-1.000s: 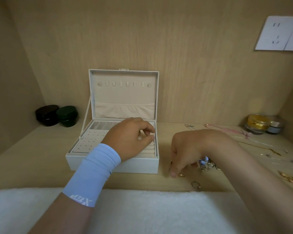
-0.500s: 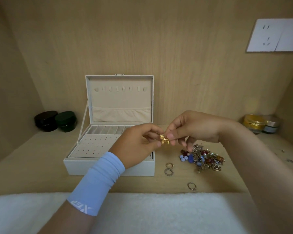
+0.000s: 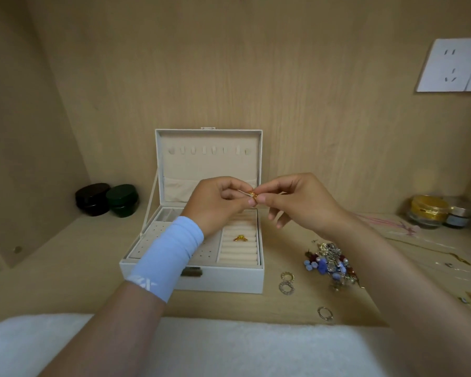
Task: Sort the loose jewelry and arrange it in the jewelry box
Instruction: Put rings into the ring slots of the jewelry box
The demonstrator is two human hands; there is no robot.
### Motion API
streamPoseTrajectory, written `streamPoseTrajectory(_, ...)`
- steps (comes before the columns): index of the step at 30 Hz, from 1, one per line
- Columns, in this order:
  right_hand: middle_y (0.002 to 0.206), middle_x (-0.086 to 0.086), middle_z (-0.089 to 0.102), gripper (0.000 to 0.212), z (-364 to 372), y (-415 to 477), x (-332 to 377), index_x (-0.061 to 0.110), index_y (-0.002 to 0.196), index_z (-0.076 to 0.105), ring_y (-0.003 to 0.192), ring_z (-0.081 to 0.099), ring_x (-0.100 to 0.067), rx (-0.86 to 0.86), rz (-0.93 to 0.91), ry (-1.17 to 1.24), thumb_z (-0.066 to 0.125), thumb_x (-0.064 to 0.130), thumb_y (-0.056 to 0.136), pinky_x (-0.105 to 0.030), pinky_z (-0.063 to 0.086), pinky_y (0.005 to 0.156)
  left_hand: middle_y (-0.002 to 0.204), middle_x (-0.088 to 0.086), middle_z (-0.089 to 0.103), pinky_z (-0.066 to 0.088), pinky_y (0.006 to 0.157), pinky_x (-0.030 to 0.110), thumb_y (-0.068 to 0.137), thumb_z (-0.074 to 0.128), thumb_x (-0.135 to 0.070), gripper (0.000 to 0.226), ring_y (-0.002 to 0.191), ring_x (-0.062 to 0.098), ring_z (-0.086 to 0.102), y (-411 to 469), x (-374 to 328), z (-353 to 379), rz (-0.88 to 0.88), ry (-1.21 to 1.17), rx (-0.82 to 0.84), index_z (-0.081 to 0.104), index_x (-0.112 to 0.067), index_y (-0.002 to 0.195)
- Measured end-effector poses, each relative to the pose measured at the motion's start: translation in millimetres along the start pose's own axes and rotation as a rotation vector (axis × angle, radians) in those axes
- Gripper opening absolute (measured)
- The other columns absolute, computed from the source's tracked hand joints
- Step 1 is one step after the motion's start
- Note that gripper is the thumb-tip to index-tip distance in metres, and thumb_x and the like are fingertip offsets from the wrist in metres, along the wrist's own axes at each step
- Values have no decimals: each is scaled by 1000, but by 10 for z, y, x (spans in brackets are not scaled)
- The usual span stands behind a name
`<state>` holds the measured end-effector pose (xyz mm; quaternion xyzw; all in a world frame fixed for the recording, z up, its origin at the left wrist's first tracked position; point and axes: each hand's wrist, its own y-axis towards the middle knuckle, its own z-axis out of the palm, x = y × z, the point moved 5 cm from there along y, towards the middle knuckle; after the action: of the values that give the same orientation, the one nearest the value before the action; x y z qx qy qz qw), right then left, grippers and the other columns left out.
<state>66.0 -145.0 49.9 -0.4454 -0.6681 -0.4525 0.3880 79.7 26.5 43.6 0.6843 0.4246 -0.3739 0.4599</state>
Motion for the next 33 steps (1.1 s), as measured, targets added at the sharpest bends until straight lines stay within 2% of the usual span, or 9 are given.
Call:
streamPoseTrajectory(5,79,-6,76,7,105,246,-112,19,88,81,55,63,-18,-95,-48,-271,82,17,82,-24,51,48,76,-2,75,58,84,32,77,80,-12,17,78,13,72,190,153,-102,-24,181,-13,74,-24,88)
streamPoseTrajectory(8,76,5,75,8,248,334,-241,20,88,81,51,61,-3,-57,-62,-411,84,18,80,-16,46,55,75,-9,73,56,86,30,73,84,-23,14,76,5,68,232,333,-144,-29,354,-4,75,-30,81)
streamPoseTrajectory(10,78,11,73,10,310,351,-290,20,89,82,59,61,7,-40,-79,-488,84,19,80,-10,42,61,72,-13,72,56,85,29,70,85,-31,14,75,2,67,238,419,-163,-35,408,3,75,-32,80)
streamPoseTrajectory(13,84,11,75,9,342,399,-329,25,89,82,77,66,1,-26,-96,-588,83,24,81,-24,53,74,76,-16,71,55,86,31,73,84,-33,14,77,0,65,277,487,-182,-39,489,34,77,-34,85)
streamPoseTrajectory(15,85,11,74,8,339,409,-335,27,90,82,78,66,-2,-7,-98,-655,82,28,82,-31,56,76,80,-15,71,55,86,31,75,83,-33,15,80,2,65,296,488,-166,-29,535,70,76,-33,89)
streamPoseTrajectory(19,88,11,75,9,325,413,-364,32,93,81,76,64,-2,23,-114,-743,79,32,84,-35,56,76,84,-19,69,52,86,26,81,78,-32,14,84,2,63,300,504,-151,-26,583,117,77,-36,94)
streamPoseTrajectory(24,97,13,70,11,322,424,-448,31,97,79,92,64,-5,110,-105,-757,71,30,90,-38,55,85,97,-15,66,47,90,26,92,64,-32,19,93,6,59,237,494,-139,2,666,145,74,-35,108)
streamPoseTrajectory(28,96,16,67,13,231,420,-415,27,98,79,90,60,-1,31,-121,-682,67,24,93,-28,51,85,90,-17,65,51,87,32,88,67,-37,10,88,5,59,226,459,-125,33,683,79,76,-34,93)
streamPoseTrajectory(33,96,16,68,12,271,390,-472,29,95,79,93,62,-2,82,-122,-713,68,26,91,-35,53,88,85,-18,69,54,83,32,83,73,-39,5,84,2,62,216,474,-105,-17,674,68,76,-35,84)
